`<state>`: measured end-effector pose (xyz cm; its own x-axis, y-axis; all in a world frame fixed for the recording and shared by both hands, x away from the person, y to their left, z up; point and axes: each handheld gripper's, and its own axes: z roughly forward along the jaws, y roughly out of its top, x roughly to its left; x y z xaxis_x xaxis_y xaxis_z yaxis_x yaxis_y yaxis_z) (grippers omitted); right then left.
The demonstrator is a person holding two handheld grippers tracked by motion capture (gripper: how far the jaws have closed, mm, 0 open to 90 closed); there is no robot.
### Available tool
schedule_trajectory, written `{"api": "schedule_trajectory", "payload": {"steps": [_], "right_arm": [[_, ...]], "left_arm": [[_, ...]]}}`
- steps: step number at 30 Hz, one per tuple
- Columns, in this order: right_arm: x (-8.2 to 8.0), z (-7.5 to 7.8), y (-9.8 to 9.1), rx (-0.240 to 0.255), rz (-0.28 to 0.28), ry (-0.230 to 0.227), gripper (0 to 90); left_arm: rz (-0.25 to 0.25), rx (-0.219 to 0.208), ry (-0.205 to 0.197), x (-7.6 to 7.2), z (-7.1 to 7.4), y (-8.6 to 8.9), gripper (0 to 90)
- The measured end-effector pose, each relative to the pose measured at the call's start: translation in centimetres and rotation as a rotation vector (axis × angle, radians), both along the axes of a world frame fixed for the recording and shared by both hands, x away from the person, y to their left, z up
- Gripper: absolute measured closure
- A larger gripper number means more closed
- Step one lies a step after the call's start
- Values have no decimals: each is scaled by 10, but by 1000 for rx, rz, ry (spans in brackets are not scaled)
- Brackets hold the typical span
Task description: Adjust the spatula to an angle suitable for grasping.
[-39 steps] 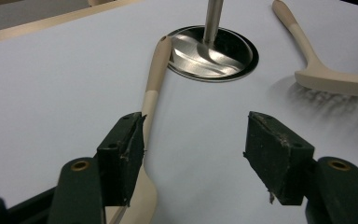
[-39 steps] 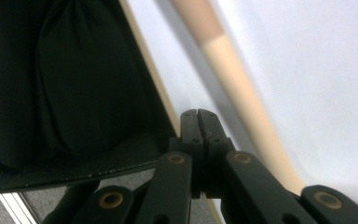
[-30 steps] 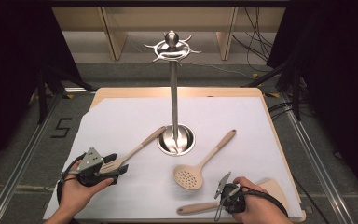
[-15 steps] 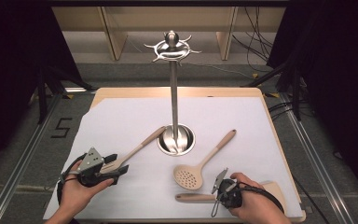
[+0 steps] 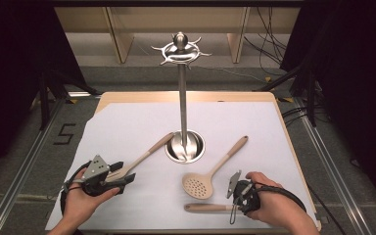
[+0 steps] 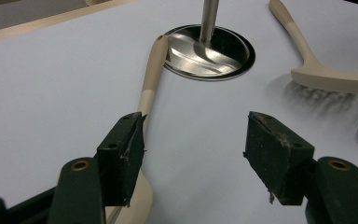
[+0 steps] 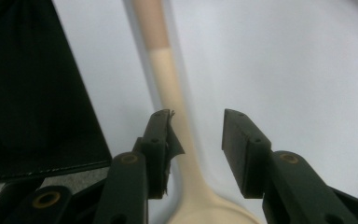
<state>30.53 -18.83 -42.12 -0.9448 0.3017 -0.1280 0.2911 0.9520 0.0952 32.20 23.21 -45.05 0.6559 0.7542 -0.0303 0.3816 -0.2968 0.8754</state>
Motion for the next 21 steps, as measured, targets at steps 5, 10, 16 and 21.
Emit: {"api": "schedule_trajectory", "payload": {"steps": [5, 10, 16, 21], "right_arm": [[5, -12, 9, -25, 52, 51, 618], [10, -18, 15, -32, 82, 55, 625], [11, -22, 19, -48, 83, 87, 641], [12, -26, 25, -54, 114, 87, 667]], "left_arm": [[-6, 16, -14, 0, 1, 1, 367], [-5, 22, -12, 0, 1, 1, 367], [0, 17, -7, 0, 1, 1, 367], [-12, 11, -14, 1, 0, 1, 367]]}}
